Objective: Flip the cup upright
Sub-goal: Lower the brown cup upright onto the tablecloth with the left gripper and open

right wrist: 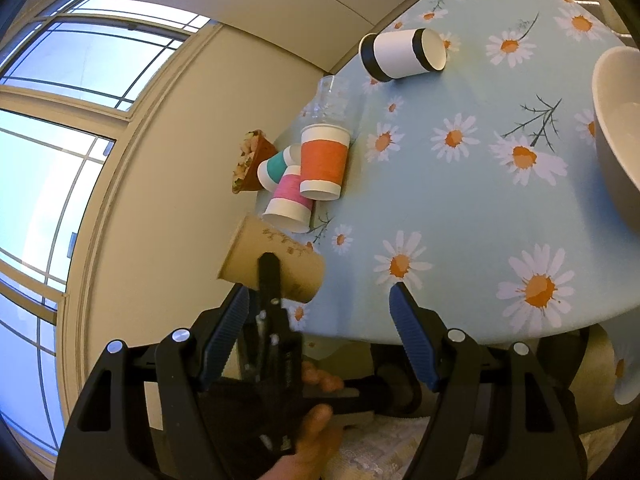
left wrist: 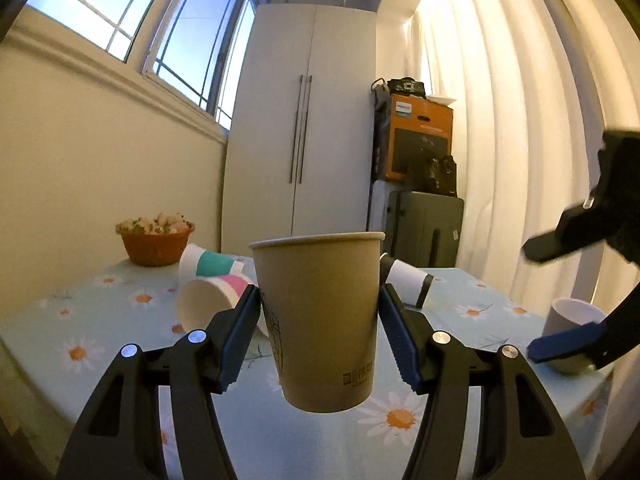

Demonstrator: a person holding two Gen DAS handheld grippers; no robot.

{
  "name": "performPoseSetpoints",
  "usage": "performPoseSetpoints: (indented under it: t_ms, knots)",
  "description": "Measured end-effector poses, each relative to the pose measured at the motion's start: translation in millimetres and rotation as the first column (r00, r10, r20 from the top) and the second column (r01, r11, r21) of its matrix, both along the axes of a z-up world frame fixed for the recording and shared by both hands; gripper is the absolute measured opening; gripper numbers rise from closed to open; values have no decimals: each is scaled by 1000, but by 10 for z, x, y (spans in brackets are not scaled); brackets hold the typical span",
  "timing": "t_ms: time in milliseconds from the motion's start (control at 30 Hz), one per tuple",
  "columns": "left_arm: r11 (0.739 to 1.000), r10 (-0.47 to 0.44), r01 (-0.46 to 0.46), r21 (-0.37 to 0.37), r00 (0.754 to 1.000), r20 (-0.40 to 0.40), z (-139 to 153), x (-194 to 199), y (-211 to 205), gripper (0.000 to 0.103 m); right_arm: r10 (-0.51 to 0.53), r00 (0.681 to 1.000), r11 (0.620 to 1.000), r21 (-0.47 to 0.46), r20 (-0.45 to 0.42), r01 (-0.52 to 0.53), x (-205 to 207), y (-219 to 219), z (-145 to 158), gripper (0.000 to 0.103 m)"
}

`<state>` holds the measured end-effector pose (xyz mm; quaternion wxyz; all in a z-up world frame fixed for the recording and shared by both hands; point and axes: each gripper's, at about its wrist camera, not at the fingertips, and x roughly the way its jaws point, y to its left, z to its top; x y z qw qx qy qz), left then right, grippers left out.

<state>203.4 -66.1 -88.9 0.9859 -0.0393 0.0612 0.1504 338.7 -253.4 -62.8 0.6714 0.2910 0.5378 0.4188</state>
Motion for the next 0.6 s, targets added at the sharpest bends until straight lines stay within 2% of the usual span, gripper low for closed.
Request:
performPoseSetpoints:
  t_ms: [133,233,367,467,600]
  knots:
    - [994,78,-78,73,997,6,-210,7,-36,59,12,1000,1000,-15,-11,-12,-5,37,-42,73]
    - [993,96,-97,70,995,13,-298,3,-33,59,13,1000,1000,-15,-15,-13,-11,66,-48,73]
    - [992,93,-94,80,995,24,-341,5,-27,59,20,1000,999,-34,-20,-21,-14,106,-77,73]
    - [989,87,-88,119,996,7,-400,18,-52,59,22,1000,999,-47,-21,-23,-19,131,-93,73]
    - [989,73,-71,130,997,-9,-495,20,-82,59,20,1000,998,-52,-19,-21,-33,139,-96,73]
